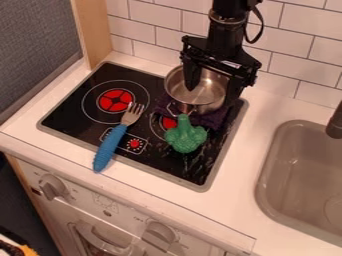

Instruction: Move the broccoli left side edge of the left burner

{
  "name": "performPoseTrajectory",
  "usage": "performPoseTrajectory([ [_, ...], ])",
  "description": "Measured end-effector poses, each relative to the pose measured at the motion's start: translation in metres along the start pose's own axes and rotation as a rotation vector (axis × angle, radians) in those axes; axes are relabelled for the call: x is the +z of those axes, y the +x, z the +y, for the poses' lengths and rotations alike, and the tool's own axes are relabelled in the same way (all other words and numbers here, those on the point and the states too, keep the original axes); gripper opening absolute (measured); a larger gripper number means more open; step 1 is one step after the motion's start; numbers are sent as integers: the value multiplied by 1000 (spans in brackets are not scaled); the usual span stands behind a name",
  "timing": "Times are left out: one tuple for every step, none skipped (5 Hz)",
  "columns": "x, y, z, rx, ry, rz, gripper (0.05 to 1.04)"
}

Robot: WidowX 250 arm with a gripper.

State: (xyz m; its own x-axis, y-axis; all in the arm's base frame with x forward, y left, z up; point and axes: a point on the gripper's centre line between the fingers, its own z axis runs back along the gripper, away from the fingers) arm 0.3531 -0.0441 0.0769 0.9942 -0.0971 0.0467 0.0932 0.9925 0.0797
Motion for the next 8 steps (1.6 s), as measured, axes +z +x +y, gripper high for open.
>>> performPoseTrajectory([
  [-14, -5, -1, 2, 1, 38, 1003],
  [-30, -23, -2, 8, 2, 89, 1003],
  [-39, -39, -1, 21, 5, 118, 1001],
  [-36, -51, -1, 23, 3, 104, 1001],
  [-37, -52, 1, 21, -2, 104, 1001],
  [-37, -52, 7, 33, -7, 104, 1001],
  [-28, -50, 7, 31, -14, 69, 1001],
  [-24, -52, 5, 25, -16, 48, 1001],
])
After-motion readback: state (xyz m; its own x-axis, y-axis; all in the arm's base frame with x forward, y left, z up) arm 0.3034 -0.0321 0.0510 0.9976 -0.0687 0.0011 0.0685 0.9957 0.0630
